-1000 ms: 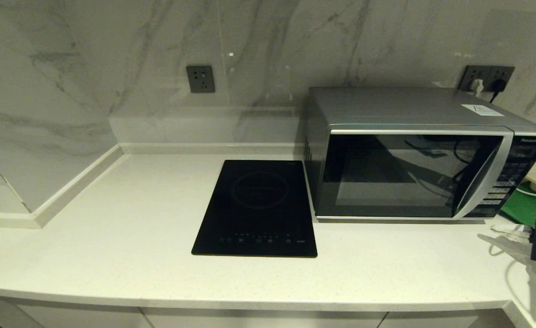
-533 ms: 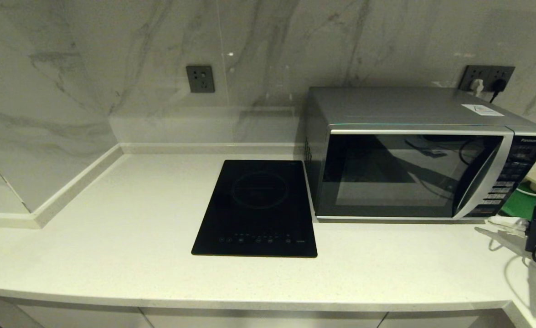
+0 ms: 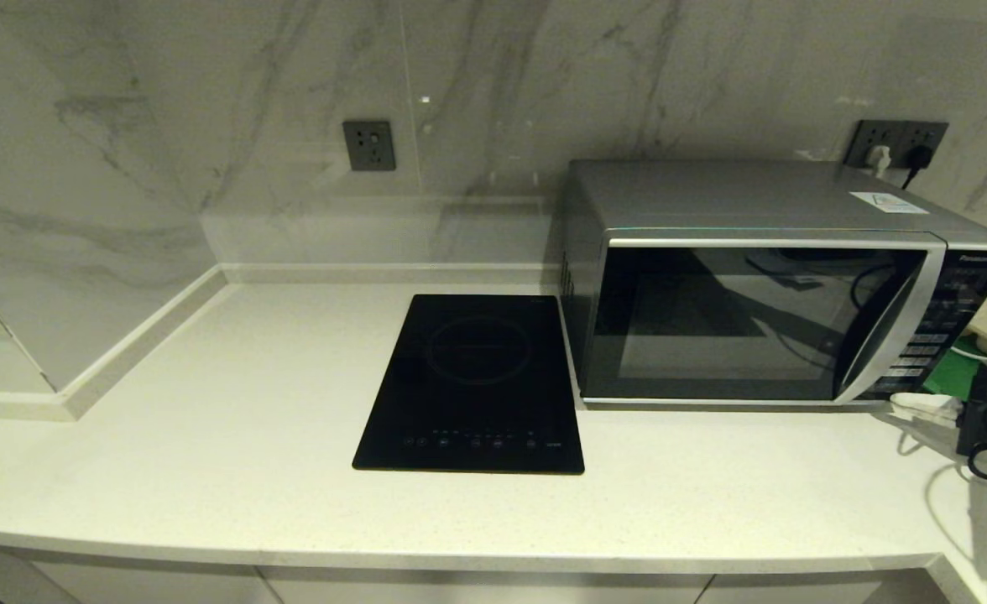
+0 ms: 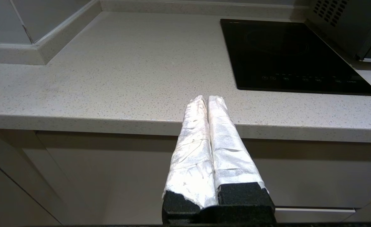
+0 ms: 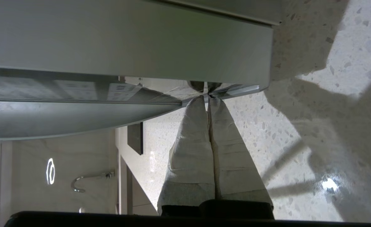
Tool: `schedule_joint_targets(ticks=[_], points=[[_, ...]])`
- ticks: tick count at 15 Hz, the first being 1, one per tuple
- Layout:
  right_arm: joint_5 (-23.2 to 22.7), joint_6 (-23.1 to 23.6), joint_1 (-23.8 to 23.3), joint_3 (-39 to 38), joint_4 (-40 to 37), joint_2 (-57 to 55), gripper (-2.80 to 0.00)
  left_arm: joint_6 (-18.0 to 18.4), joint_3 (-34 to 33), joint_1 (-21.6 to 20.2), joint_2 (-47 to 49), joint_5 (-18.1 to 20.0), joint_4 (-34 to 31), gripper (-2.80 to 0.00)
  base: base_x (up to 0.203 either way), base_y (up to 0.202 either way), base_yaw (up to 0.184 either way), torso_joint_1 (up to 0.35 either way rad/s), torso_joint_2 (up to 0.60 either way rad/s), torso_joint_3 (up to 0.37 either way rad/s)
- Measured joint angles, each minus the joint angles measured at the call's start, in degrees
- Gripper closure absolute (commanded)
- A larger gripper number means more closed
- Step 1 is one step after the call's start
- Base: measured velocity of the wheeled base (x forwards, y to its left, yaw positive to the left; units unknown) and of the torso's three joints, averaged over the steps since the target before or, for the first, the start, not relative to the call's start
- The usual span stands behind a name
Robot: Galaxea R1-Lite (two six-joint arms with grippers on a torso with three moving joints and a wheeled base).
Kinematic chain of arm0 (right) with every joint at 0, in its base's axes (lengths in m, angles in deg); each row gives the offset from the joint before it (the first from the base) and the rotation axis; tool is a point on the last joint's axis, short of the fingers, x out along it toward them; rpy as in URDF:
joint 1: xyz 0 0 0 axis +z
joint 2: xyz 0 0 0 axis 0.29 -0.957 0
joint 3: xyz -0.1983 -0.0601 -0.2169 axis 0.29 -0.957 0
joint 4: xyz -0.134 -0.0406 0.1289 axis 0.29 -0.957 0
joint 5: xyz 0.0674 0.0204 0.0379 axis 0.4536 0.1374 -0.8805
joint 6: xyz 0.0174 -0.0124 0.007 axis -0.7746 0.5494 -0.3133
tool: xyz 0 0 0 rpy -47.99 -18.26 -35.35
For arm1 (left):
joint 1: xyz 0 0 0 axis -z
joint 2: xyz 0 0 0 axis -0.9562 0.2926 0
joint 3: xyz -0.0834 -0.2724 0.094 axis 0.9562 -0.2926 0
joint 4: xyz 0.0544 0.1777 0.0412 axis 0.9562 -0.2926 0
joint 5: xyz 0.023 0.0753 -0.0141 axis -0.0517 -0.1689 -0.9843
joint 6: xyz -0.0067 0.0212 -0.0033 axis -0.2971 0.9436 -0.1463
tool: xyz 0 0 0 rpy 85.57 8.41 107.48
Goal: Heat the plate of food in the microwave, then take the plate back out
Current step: Open the microwave oven
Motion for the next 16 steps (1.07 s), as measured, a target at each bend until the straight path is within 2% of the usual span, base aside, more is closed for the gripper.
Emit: schedule_joint_targets(ticks=[5,16], points=[[-2.24,-0.06,0.66,0.64,-0.04,0.33,0.00,-0.02,0.00,0.00,0.00,0.00,-0.02,0.00,0.000,0.000,0.000,0.000,0.00,0.000],[-2.31,-0.06,0.64,0.91,2.16,0.20,0.00,-0.04,0.00,0.00,0.00,0.00,-0.02,0.00,0.000,0.000,0.000,0.000,0.00,0.000]])
